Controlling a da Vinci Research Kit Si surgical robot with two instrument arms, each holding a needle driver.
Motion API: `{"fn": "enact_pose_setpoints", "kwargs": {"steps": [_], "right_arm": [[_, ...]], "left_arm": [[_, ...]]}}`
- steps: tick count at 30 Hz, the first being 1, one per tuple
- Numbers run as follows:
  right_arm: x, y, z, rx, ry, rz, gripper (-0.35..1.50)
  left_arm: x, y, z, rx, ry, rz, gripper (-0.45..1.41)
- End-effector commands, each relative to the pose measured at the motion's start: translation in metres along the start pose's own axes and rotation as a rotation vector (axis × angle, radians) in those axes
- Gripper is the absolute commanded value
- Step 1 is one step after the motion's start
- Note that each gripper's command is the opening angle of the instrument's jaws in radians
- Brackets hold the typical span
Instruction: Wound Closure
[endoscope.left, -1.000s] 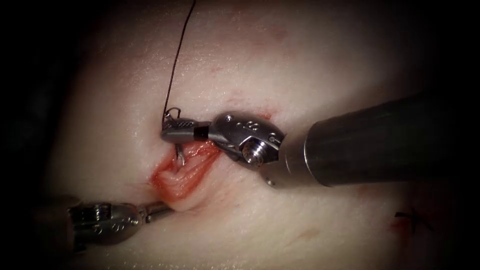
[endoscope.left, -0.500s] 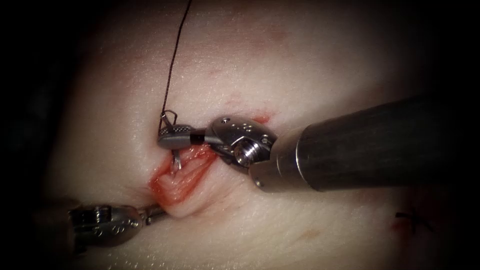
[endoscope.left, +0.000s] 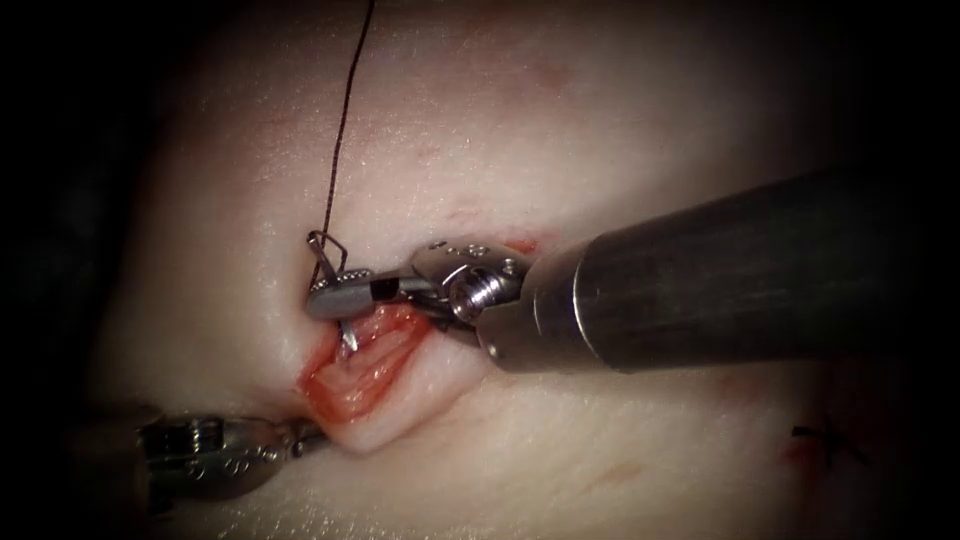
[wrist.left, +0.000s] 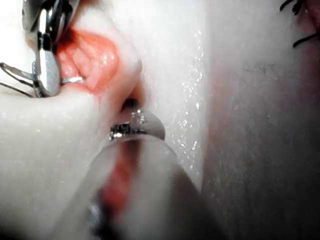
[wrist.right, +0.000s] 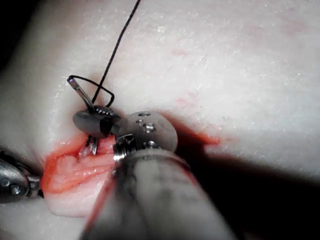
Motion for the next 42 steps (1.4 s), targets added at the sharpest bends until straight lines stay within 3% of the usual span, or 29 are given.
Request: {"fn": "enact_pose_setpoints", "kwargs": {"steps": [1,42], "right_arm": [[-0.0007,0.0001,0.0010,0.011,0.001,0.029,-0.35],[-0.0031,-0.0034,0.0010,0.073,-0.046,0.219,-0.35]], "left_arm": [[-0.0001,0.0008,0.0009,-0.004,0.001,-0.001,-0.45],[-0.0006,0.0005,0.0007,-0.007,0.003,0.003,-0.45]]}}
